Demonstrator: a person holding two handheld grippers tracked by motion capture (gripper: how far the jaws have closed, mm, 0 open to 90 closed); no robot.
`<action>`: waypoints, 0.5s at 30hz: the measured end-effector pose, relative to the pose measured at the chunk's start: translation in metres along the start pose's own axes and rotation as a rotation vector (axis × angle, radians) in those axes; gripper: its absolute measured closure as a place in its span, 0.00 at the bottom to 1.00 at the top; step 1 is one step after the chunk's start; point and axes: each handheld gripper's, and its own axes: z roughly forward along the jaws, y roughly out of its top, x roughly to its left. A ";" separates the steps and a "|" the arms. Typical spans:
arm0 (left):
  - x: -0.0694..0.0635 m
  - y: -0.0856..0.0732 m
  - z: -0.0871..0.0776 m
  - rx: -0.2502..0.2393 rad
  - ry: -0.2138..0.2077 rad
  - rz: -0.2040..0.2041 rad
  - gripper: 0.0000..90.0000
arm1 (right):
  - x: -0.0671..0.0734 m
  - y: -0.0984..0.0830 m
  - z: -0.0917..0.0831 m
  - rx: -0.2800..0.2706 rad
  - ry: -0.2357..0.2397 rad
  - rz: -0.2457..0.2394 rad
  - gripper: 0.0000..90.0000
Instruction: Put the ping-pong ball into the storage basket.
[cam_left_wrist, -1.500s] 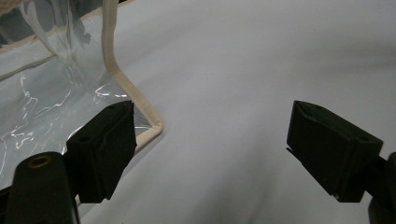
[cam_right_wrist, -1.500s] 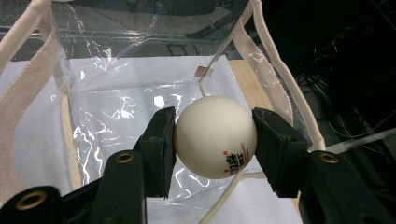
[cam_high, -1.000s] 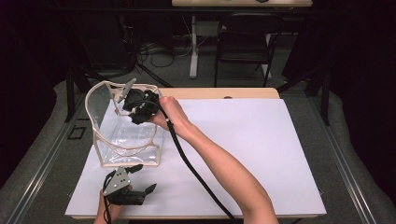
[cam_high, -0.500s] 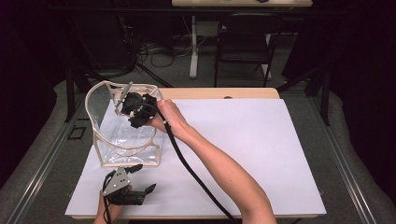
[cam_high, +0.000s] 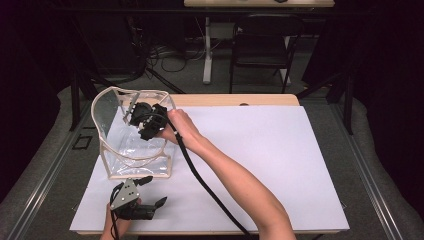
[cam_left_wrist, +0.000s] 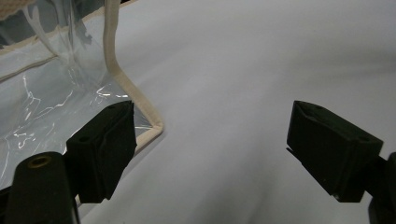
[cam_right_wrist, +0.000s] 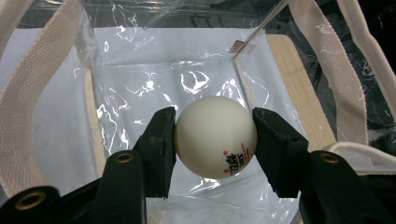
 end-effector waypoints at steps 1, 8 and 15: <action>0.000 0.000 0.000 0.000 0.000 -0.001 0.18 | 0.000 0.000 0.000 0.002 -0.001 -0.001 0.56; 0.000 0.000 0.000 -0.001 0.001 0.000 0.18 | 0.002 -0.001 0.003 0.017 0.014 -0.008 0.56; 0.000 0.000 0.000 -0.001 0.002 -0.002 0.18 | 0.003 -0.003 0.006 0.041 0.034 -0.006 0.56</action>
